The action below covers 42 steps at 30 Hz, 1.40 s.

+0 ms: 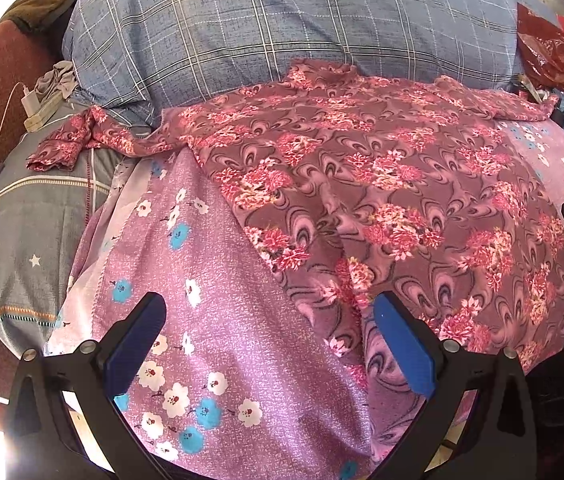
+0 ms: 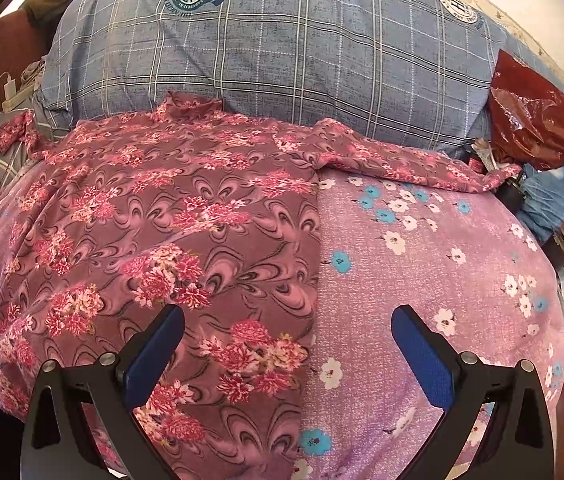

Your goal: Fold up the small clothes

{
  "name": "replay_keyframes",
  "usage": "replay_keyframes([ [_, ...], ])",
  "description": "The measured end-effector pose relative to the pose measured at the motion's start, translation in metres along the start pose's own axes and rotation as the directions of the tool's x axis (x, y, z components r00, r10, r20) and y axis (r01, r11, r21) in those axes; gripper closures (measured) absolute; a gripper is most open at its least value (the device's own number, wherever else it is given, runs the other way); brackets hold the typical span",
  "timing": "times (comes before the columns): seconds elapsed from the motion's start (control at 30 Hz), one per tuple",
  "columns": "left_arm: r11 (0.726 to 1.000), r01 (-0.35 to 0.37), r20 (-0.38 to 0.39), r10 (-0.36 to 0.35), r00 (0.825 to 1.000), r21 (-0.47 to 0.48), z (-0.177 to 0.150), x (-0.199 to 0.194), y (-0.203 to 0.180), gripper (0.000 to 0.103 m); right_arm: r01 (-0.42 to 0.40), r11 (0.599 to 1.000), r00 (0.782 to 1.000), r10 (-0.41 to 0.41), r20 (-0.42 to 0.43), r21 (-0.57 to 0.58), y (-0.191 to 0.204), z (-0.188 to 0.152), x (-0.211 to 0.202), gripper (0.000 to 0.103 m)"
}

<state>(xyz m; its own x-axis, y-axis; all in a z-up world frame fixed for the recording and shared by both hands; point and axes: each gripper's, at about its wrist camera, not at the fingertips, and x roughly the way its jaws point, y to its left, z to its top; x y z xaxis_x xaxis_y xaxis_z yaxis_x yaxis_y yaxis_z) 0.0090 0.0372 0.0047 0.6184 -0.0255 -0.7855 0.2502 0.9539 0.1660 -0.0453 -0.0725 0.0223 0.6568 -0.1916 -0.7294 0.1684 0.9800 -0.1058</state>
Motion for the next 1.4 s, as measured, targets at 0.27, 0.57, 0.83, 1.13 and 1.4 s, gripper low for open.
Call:
replay_keyframes([
  [0.27, 1.000, 0.012, -0.018, -0.012, 1.000, -0.001, 0.001, 0.003, -0.003, 0.000, -0.011, 1.000, 1.000, 0.011, -0.008, 0.016, -0.005, -0.004, 0.002, 0.000],
  [0.57, 1.000, 0.014, -0.032, -0.014, 0.999, -0.007, 0.000, 0.006, -0.004, 0.000, -0.010, 1.000, 1.000, 0.010, -0.007, 0.018, -0.004, -0.005, 0.002, 0.000],
  [0.83, 1.000, 0.023, -0.033, -0.023, 0.999, -0.010, -0.001, 0.006, -0.004, 0.000, -0.007, 1.000, 1.000, 0.007, -0.008, 0.020, -0.005, -0.008, 0.002, 0.000],
  [1.13, 0.999, 0.029, -0.041, -0.031, 0.999, -0.044, 0.004, 0.006, 0.003, 0.000, -0.022, 0.999, 1.000, 0.022, -0.011, 0.046, -0.012, -0.009, 0.001, 0.000],
  [1.4, 0.995, 0.007, -0.056, -0.012, 0.998, -0.104, 0.003, 0.008, 0.026, 0.000, -0.039, 0.999, 0.999, 0.039, -0.037, 0.004, -0.015, -0.018, -0.001, 0.001],
])
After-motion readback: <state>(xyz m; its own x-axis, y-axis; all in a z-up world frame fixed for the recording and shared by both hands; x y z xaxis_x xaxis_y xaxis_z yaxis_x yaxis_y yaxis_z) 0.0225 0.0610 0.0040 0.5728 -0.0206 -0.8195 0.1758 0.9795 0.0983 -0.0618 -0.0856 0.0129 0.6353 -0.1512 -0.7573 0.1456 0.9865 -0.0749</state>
